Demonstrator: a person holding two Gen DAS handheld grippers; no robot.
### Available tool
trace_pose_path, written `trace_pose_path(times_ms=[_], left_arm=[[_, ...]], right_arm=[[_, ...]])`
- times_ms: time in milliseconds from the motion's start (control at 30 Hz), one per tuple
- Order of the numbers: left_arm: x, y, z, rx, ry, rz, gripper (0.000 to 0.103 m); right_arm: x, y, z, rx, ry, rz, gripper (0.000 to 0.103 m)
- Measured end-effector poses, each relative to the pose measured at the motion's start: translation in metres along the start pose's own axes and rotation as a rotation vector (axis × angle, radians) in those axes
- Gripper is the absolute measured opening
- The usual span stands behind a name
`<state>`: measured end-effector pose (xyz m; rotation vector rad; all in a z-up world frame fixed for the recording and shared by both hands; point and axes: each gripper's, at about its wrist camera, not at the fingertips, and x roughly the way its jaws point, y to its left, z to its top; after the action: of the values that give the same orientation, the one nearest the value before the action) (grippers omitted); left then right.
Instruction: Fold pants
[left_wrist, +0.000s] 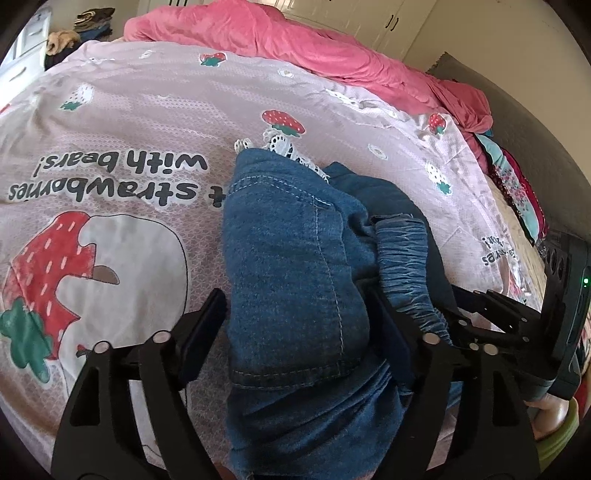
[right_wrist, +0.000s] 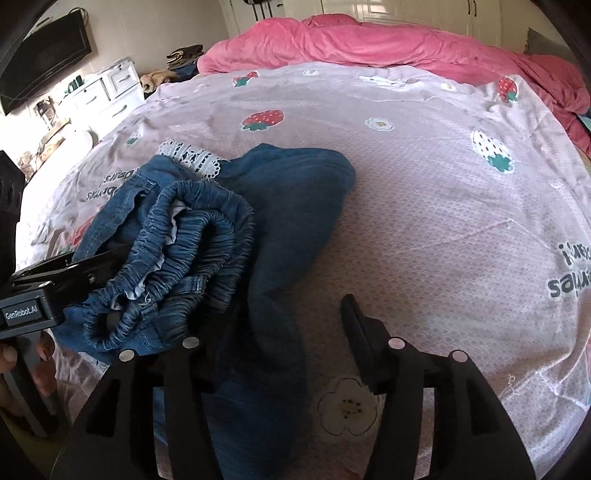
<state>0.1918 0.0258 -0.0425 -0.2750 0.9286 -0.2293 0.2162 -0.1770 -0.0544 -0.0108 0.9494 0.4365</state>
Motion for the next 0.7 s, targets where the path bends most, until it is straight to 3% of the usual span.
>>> trace_pose_path(times_ms=[300,667,700], left_arm=[[-0.014,0.001,-0.003,0.008,-0.028,0.01,0.078],[-0.033,0.0,-0.007,0.01,-0.064,0.001,0.086],[-0.035,0.0,-0.007,0.008,-0.069,-0.006,0.087]], right_arm=[[-0.015,0.002,-0.005,0.003,-0.04,-0.031,0.066],[-0.042,0.009,-0.017,-0.018,-0.121,-0.048,0.068],[-0.046,0.01,-0.018,-0.019,-0.133,-0.054,0.072]])
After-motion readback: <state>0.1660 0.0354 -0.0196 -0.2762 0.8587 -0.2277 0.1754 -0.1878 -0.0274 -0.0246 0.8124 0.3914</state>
